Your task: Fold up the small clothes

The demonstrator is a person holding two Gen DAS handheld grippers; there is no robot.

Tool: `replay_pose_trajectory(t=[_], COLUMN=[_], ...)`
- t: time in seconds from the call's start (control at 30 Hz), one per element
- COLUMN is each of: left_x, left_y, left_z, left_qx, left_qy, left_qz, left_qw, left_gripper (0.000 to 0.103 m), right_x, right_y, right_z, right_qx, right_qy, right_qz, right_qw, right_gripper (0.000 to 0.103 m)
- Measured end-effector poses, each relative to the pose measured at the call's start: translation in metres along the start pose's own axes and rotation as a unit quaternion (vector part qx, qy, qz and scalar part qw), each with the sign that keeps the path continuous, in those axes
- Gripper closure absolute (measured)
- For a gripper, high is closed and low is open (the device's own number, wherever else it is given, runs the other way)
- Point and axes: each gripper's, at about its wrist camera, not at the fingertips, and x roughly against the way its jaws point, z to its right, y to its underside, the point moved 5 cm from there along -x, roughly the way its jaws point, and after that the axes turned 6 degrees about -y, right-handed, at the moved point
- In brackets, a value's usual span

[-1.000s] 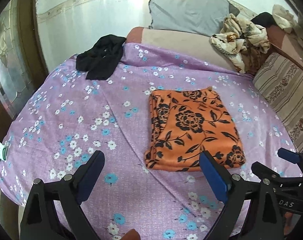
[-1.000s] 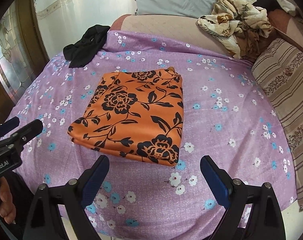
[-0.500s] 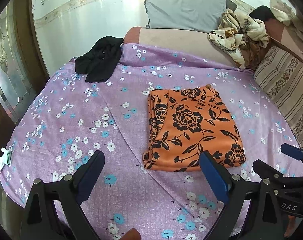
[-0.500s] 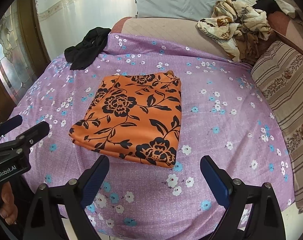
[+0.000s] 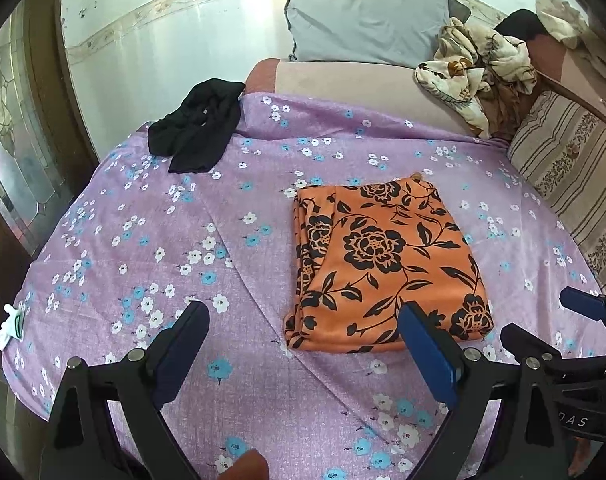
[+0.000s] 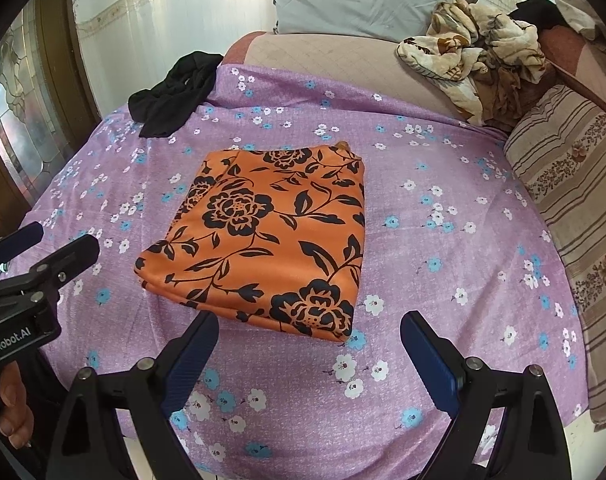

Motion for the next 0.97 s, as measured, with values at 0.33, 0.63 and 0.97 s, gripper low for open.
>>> replay_pose_trajectory(t=[0.33,0.63,0.97], left_x=[-0.005,-0.01,-0.012], left_y=[-0.002,-0.004,-0.008], left_z=[0.003,0.005,0.003], left_qx=[-0.001,0.0,0.007], left_qy=[0.003,0.007,0.016], left_qz=[-0.005,-0.007,0.0], left_qw=[1.0,1.0,0.9999], left_gripper=[0.008,0.008,0.008], right_x=[-0.006,-0.009,-0.017], right_y=[-0.001,-0.004,-0.006], right_z=[0.0,-0.001,-0.005], right_qx=[0.002,0.006,0.008], right_qy=[0.0,-0.001,-0.005], right_qz=[-0.004,-0.005,-0.01], right_qw=[1.0,1.0,1.0], right_gripper=[0.009,0.009,0.009])
